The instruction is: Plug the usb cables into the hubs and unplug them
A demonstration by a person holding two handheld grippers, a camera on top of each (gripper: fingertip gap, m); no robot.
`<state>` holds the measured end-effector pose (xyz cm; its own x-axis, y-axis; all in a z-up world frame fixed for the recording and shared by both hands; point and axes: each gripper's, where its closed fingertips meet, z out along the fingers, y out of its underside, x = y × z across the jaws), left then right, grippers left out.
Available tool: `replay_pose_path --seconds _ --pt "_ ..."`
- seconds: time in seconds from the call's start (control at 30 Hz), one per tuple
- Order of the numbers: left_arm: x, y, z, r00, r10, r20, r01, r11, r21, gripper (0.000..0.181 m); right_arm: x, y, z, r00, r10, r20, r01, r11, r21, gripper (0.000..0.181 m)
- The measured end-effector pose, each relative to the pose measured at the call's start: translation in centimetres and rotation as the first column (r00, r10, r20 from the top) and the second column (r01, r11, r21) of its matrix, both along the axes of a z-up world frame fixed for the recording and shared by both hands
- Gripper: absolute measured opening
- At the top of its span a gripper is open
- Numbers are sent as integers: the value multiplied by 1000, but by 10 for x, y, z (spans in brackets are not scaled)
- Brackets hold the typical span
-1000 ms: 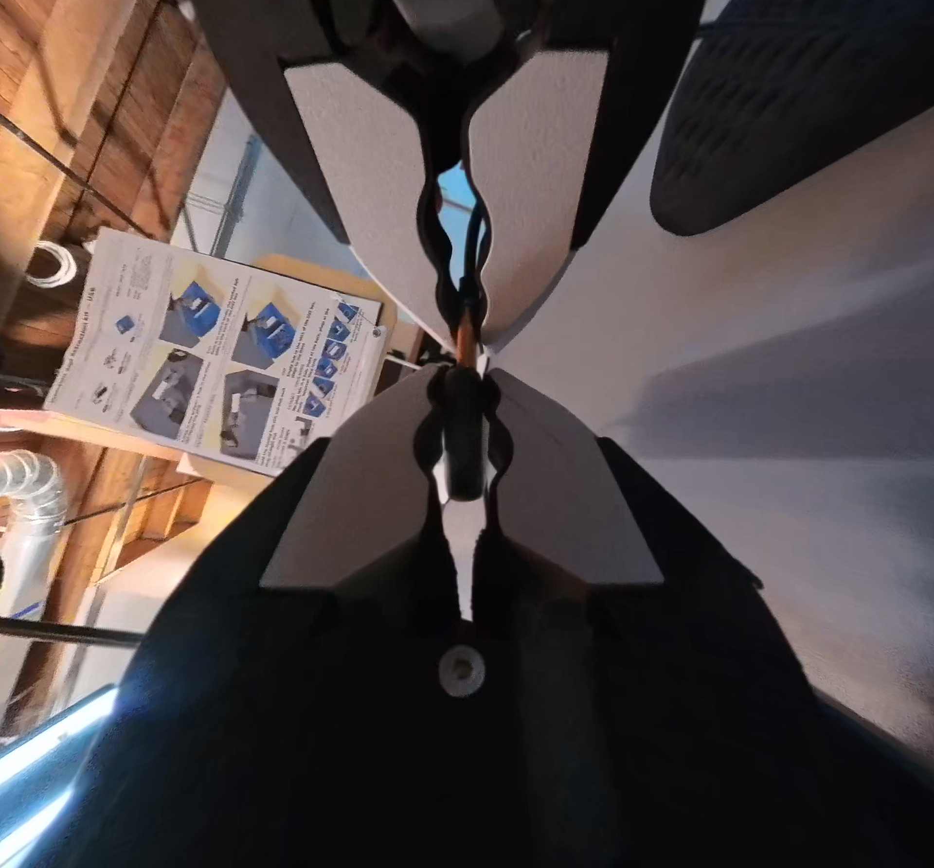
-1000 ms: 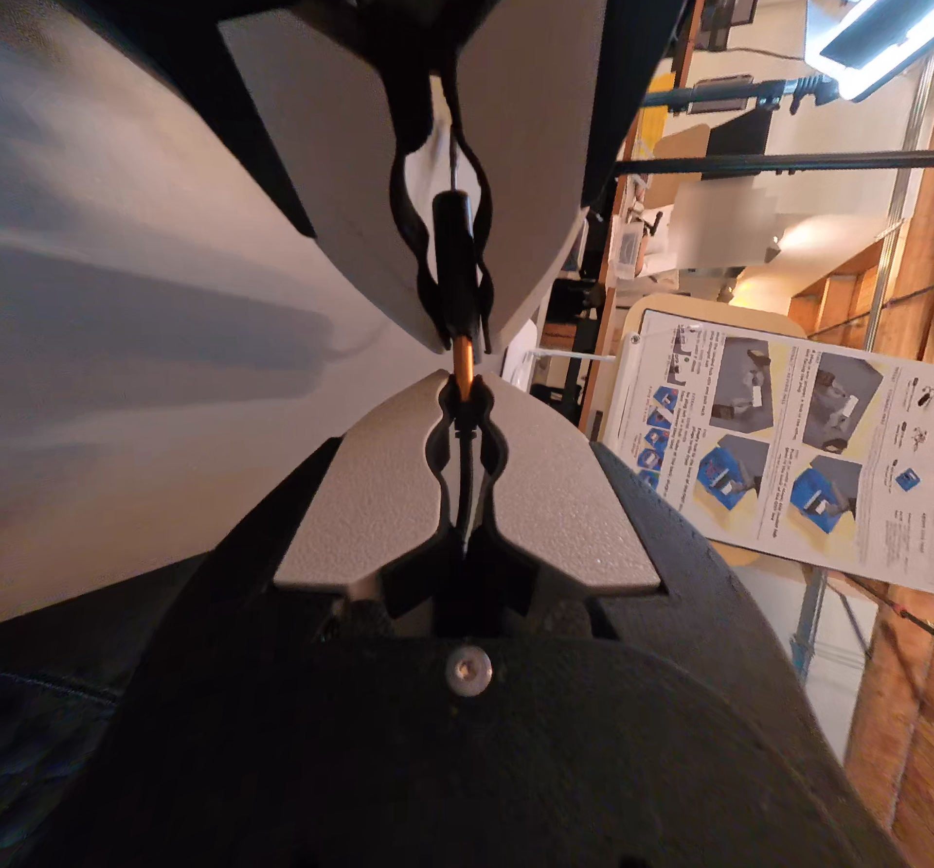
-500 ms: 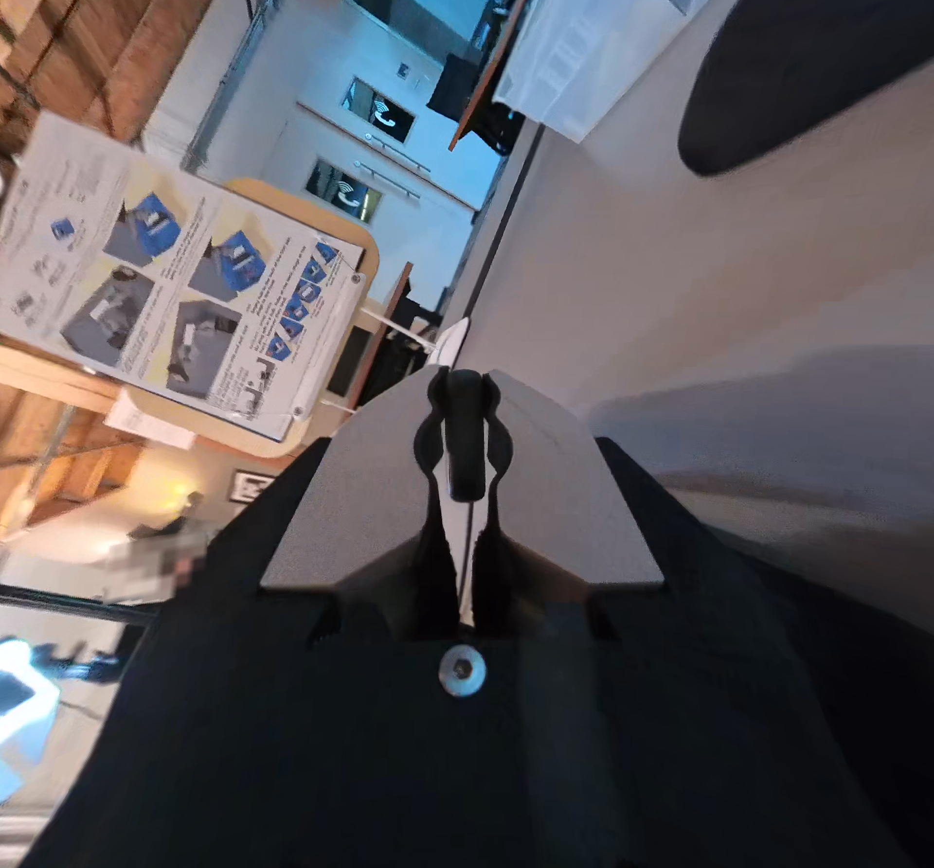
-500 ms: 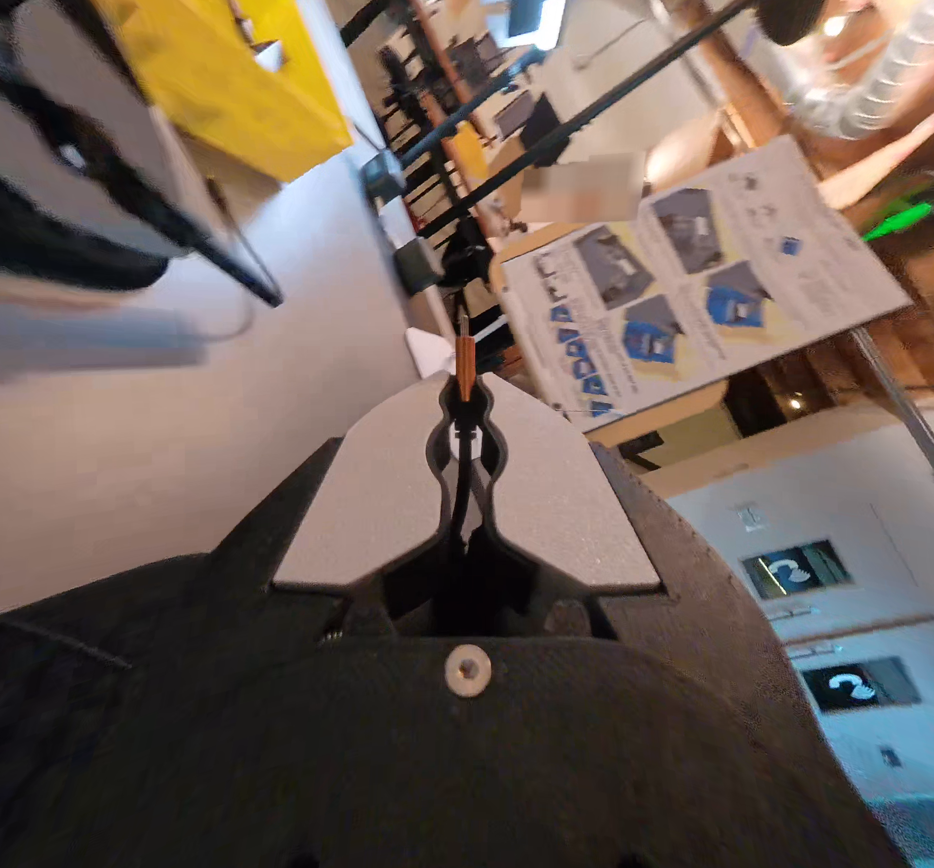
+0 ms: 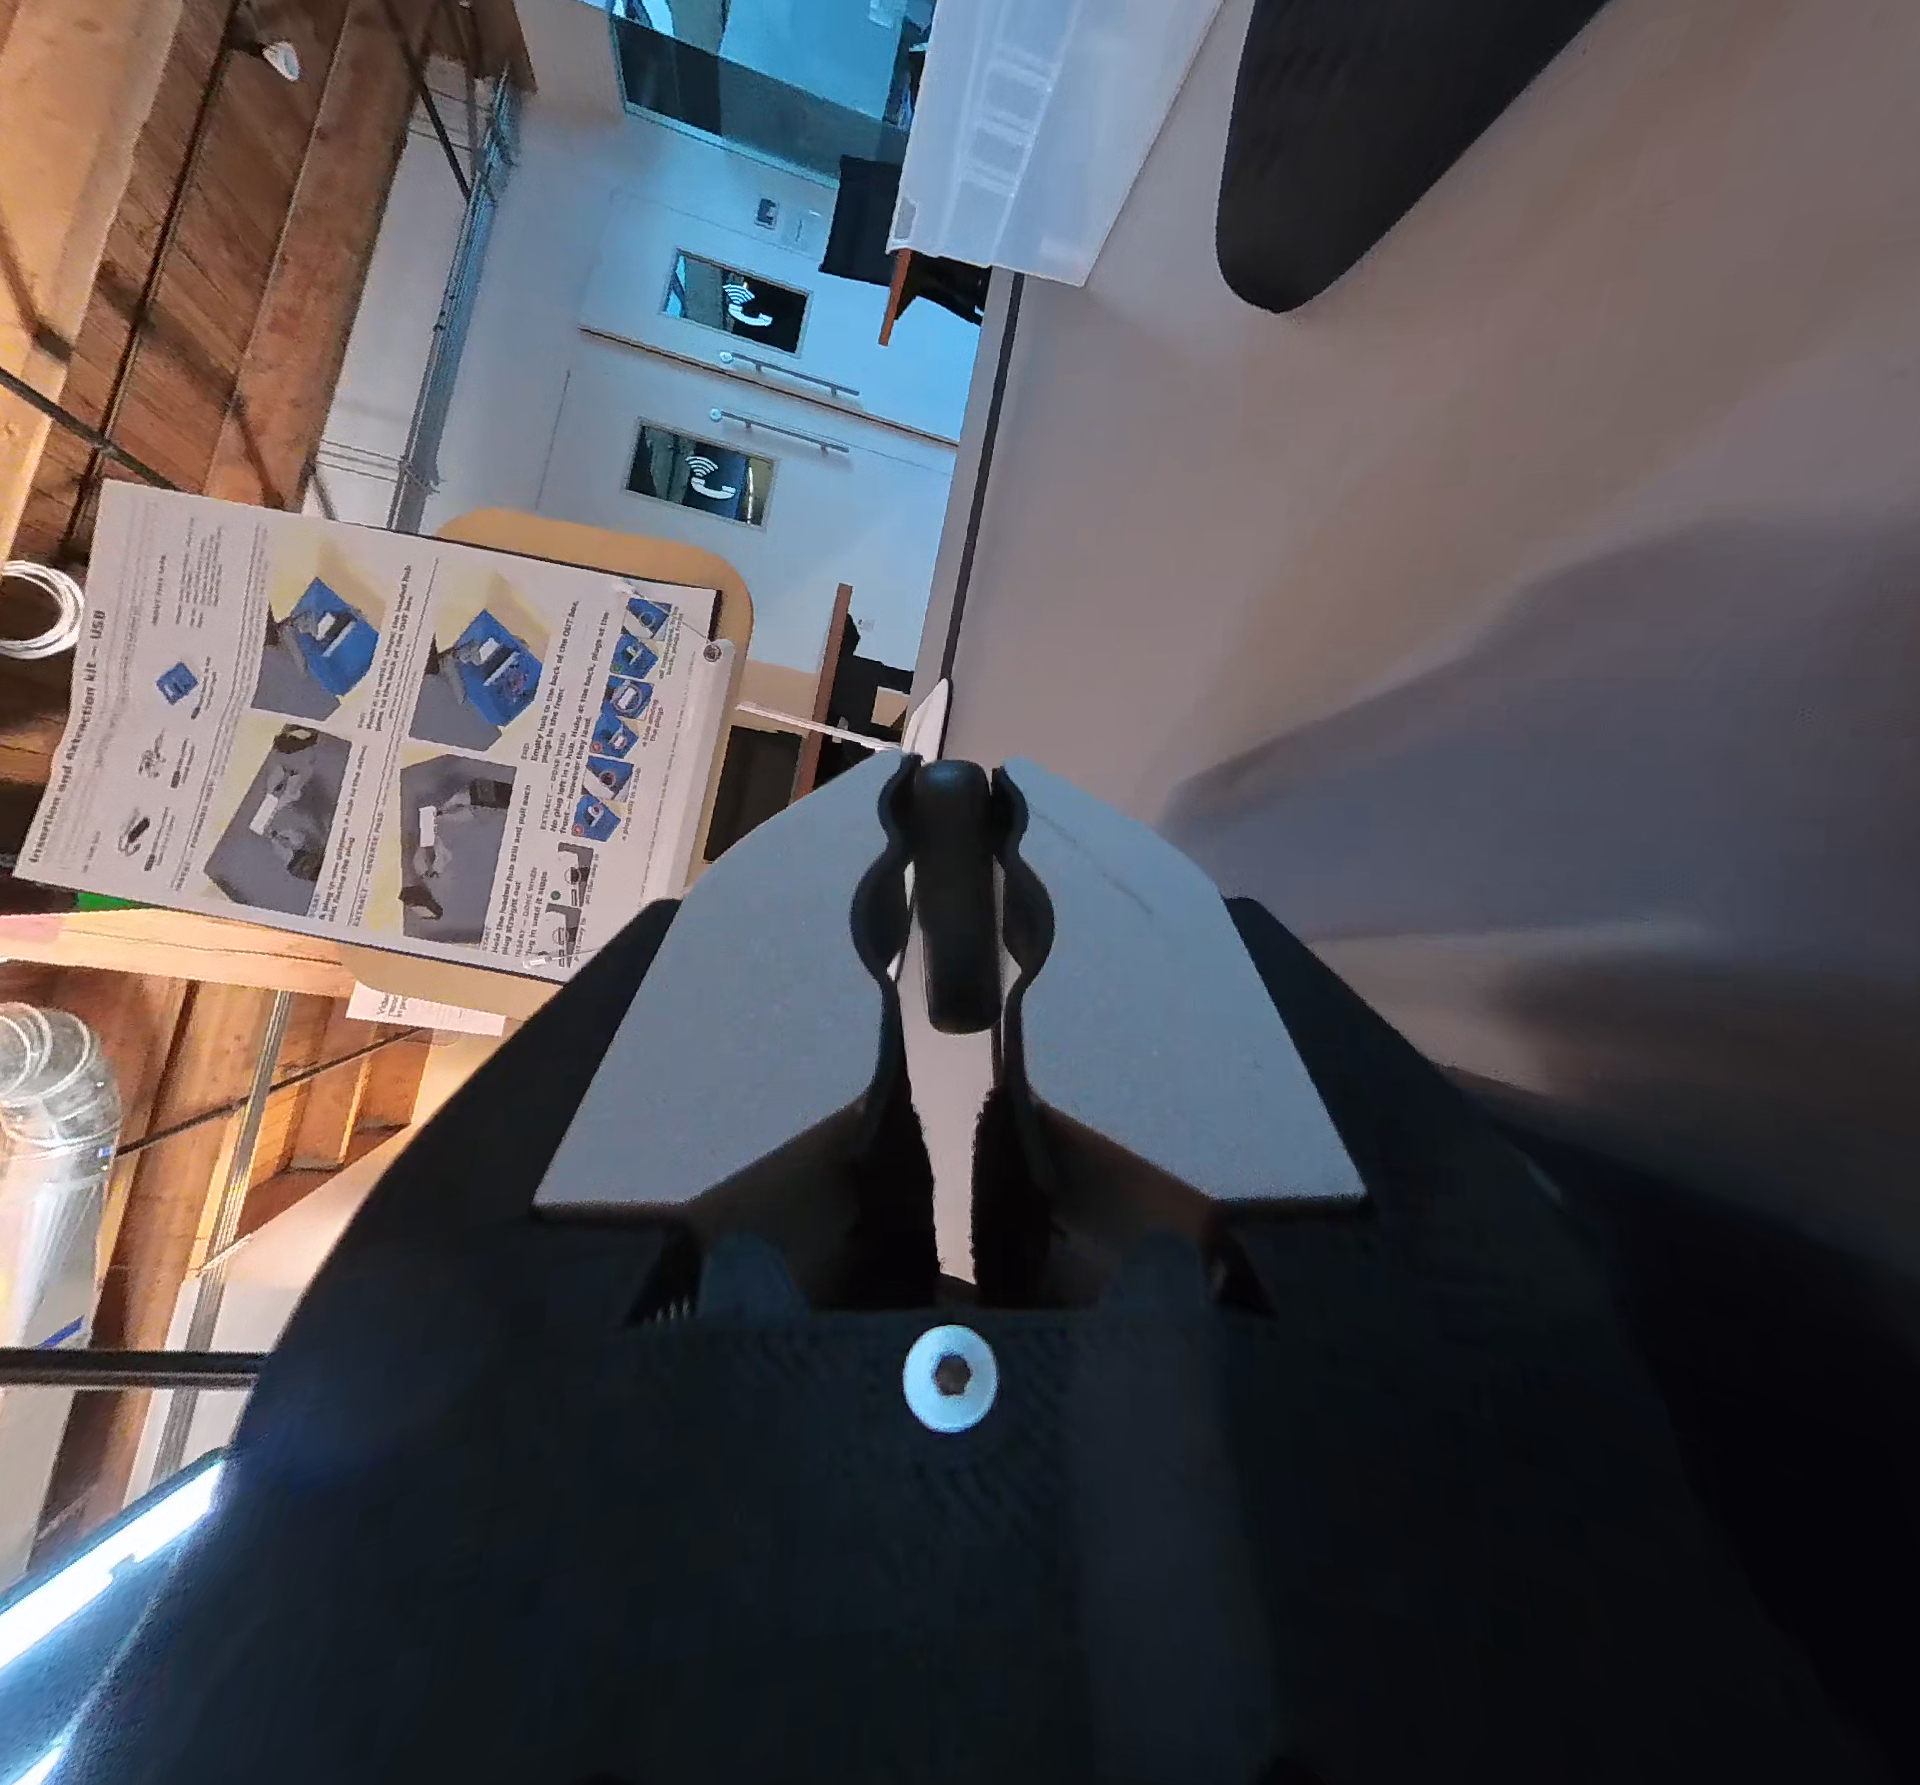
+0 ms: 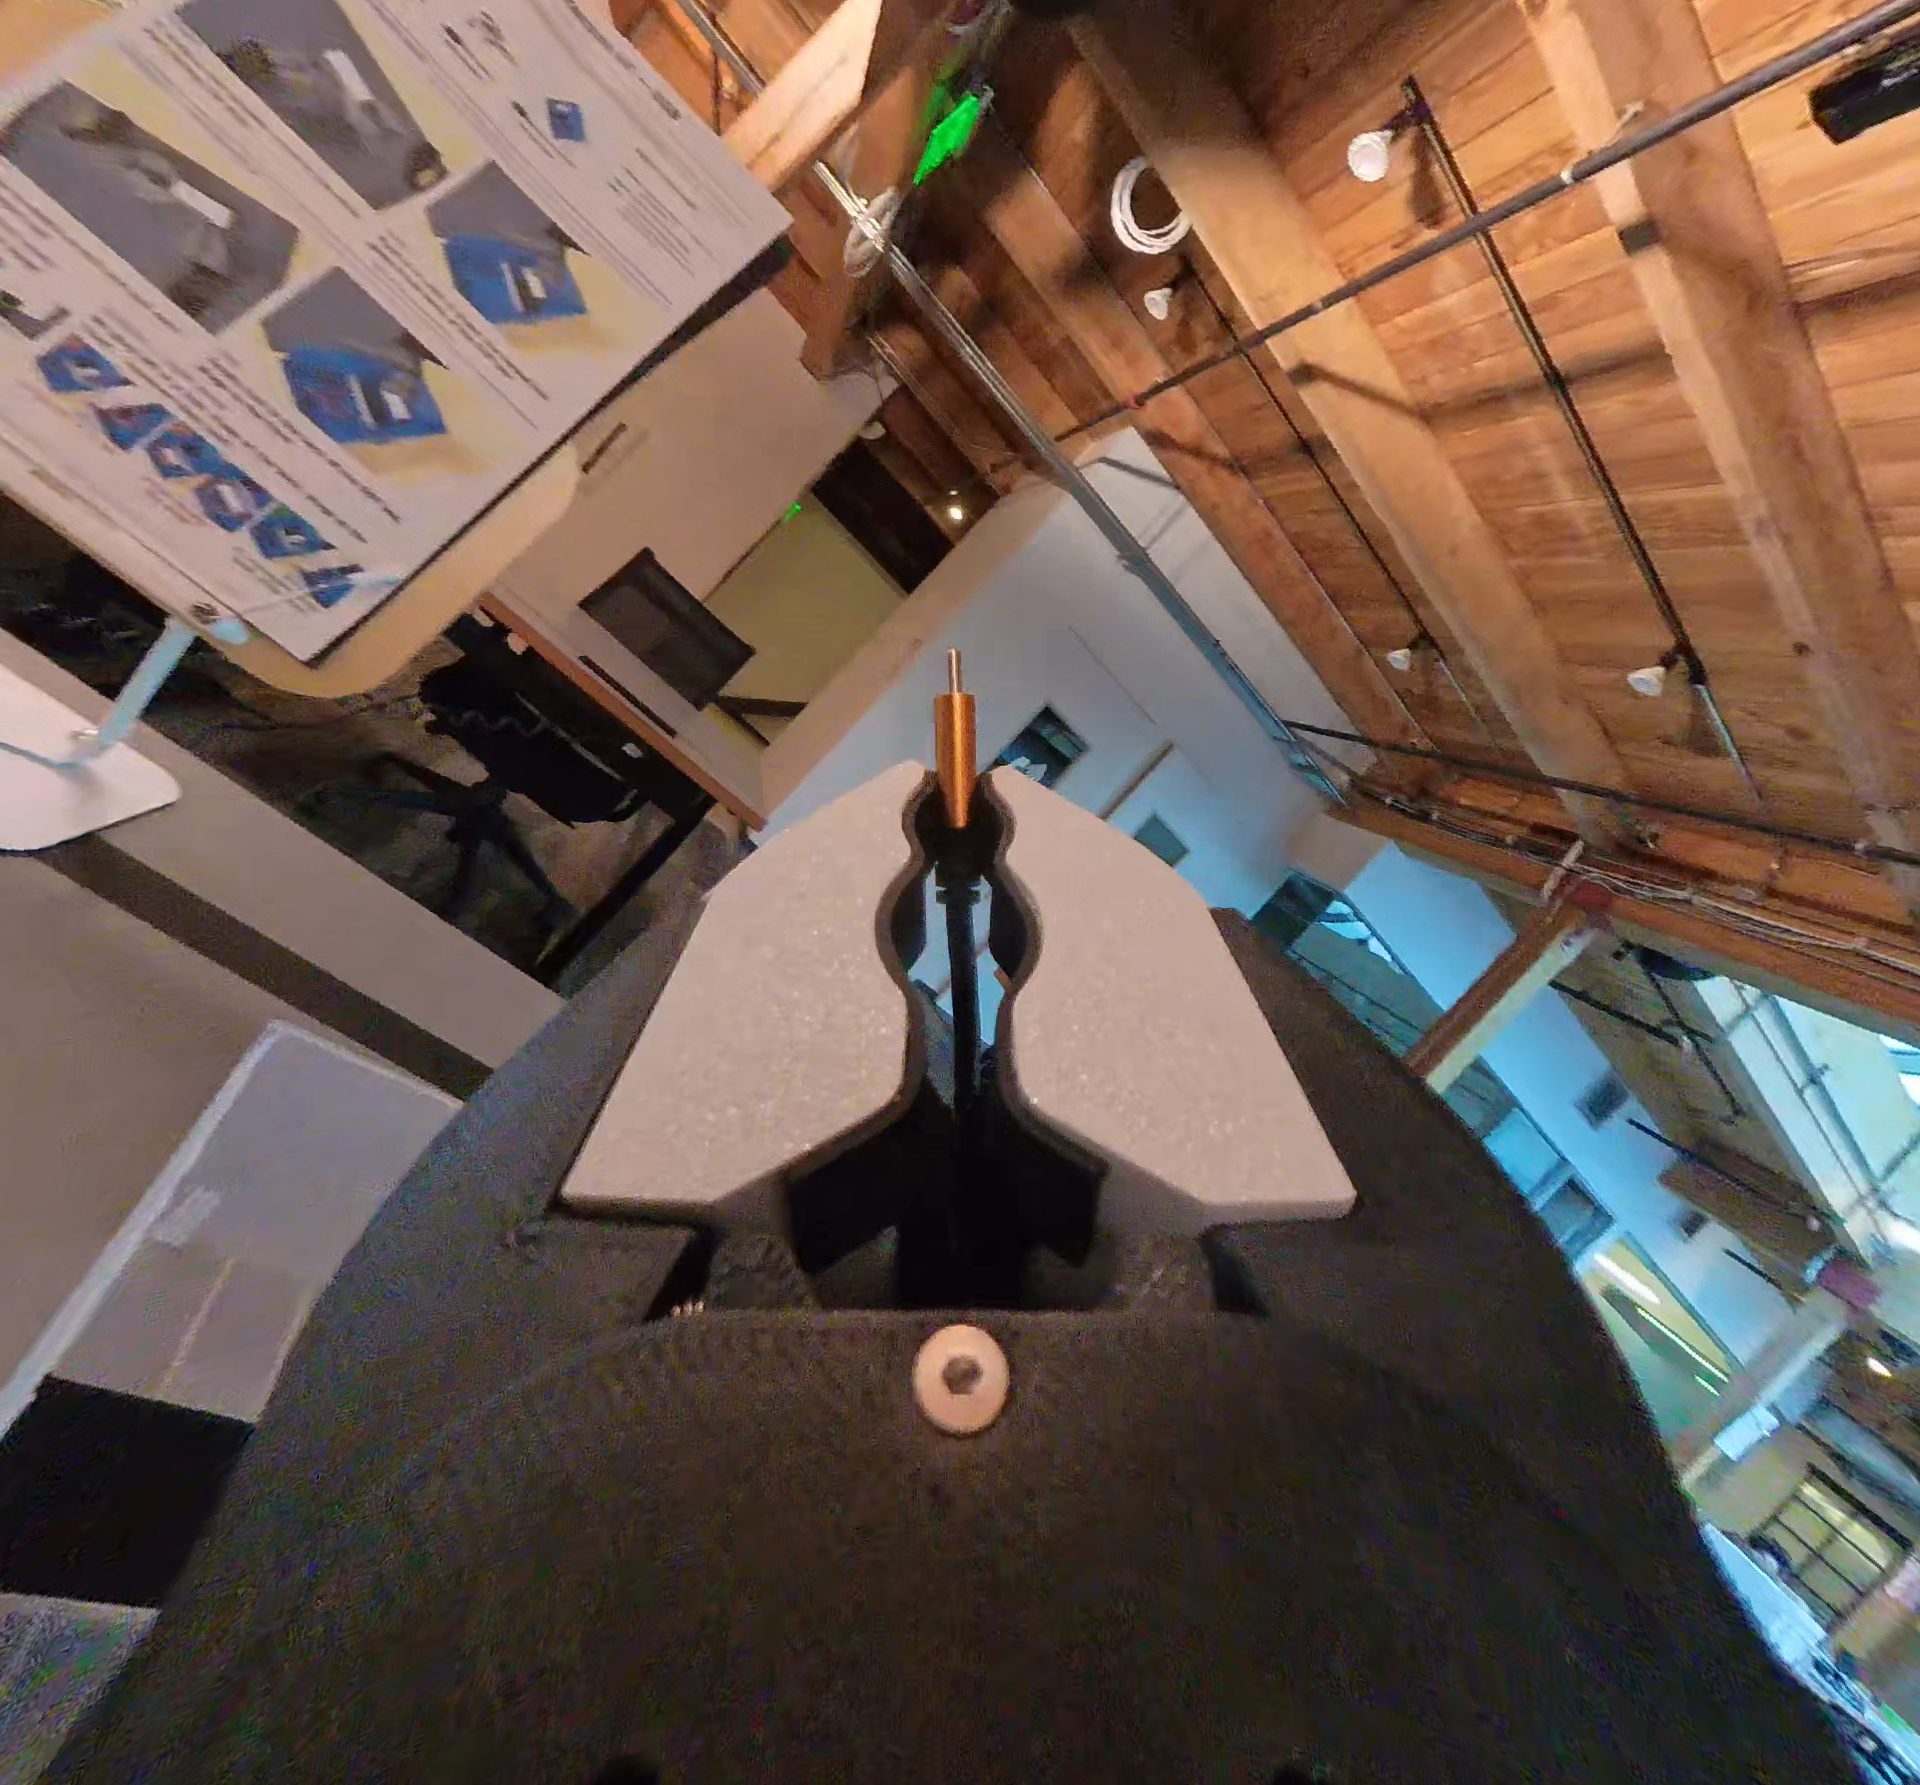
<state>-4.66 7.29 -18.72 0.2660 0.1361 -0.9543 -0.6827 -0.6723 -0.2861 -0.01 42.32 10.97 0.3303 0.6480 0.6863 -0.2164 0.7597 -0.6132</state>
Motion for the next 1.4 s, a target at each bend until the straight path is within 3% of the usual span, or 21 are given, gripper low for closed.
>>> replay_pose_path --seconds 0.17,0.43,0.53,0.6,0.67,0.77,0.83,0.93,0.97,1.03,1.2,1.3,1.4 --pt "-1 -1 3 1000 0 16 0 1000 23 12 -15 32 -16 998 -57 -19 56 997 -57 6" --pt "-1 0 -2 1000 5 1 -5 1000 -13 13 -20 54 -33 993 -66 -100 43 976 -215 6" --pt "-2 -1 -2 1000 5 4 -5 1000 -15 12 -36 53 -66 999 -42 -6 40 981 -189 6" --pt "-2 -1 -1 1000 6 -2 -6 1000 -15 13 -51 52 -108 987 -22 160 47 987 -157 6" --pt "-2 -1 -1 1000 5 1 -5 1000 -15 13 -65 48 -162 917 4 398 33 996 -85 7" --pt "-1 -1 -1 1000 6 1 -6 1000 -12 13 -69 47 -244 688 -24 725 -27 998 59 7" --pt "-1 -1 -1 1000 6 0 -6 1000 -16 13 -64 53 -285 515 -82 853 -42 992 121 8" --pt "-1 -1 -1 1000 7 -5 -7 1000 -16 13 -58 62 -314 374 -123 919 -33 989 145 26" --pt "-1 -1 -1 1000 7 -4 -8 1000 -17 13 -57 62 -317 357 -99 929 -29 993 117 28" --pt "-1 -1 -1 1000 8 -5 -8 1000 -19 13 -57 62 -313 383 -47 923 -9 998 55 31" --pt "-1 -1 0 1000 7 -8 -7 1000 -13 13 -54 46 -262 582 11 813 24 999 -30 31" --pt "-1 0 1 1000 5 -12 -5 1000 -8 13 -50 -23 -223 693 208 690 -198 976 -95 37" --pt "2 0 6 1000 -9 -7 9 999 31 13 -36 -131 -206 669 465 580 -532 844 -63 44"
